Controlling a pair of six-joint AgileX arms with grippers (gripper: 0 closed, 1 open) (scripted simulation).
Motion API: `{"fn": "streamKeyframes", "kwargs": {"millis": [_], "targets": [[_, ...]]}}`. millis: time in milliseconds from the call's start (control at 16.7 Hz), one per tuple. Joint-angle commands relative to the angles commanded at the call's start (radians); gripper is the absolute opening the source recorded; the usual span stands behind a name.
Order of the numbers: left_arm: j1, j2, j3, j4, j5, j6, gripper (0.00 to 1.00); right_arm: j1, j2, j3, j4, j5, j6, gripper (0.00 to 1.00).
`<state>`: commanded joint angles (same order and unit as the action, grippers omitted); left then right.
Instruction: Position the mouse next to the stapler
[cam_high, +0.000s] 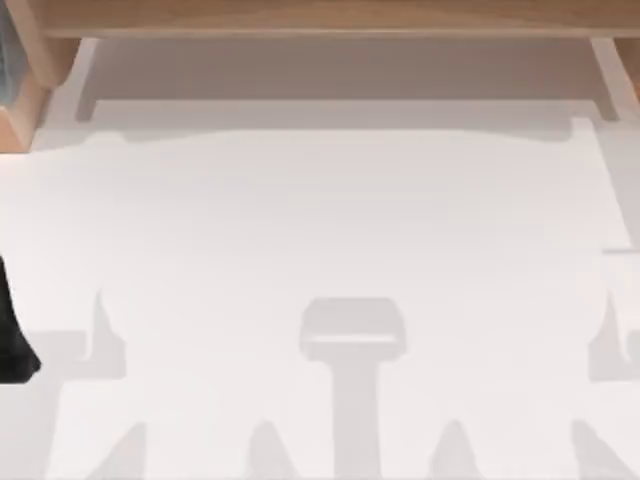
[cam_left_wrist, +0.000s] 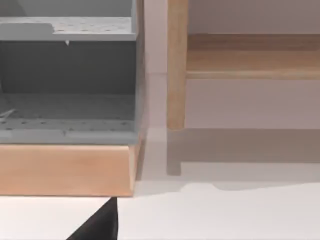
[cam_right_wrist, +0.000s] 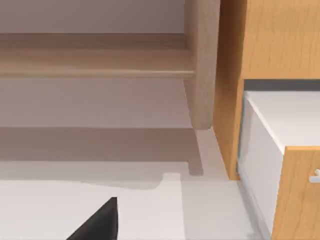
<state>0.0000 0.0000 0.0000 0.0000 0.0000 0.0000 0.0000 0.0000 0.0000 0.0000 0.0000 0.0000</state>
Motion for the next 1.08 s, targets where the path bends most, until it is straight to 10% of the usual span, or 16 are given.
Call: {"fn": "streamKeyframes", "kwargs": {"millis": [480,1080], "targets": [[0.000,0.000,0.000,0.000,0.000,0.000,1.00,-0.001,0.198,0.177,-0.111,-0.044,0.013,1.00],[0.000,0.000,0.000,0.000,0.000,0.000,1.00,-0.073,1.147,0.987,-0.637,-0.133,-0.190,1.00]]}}
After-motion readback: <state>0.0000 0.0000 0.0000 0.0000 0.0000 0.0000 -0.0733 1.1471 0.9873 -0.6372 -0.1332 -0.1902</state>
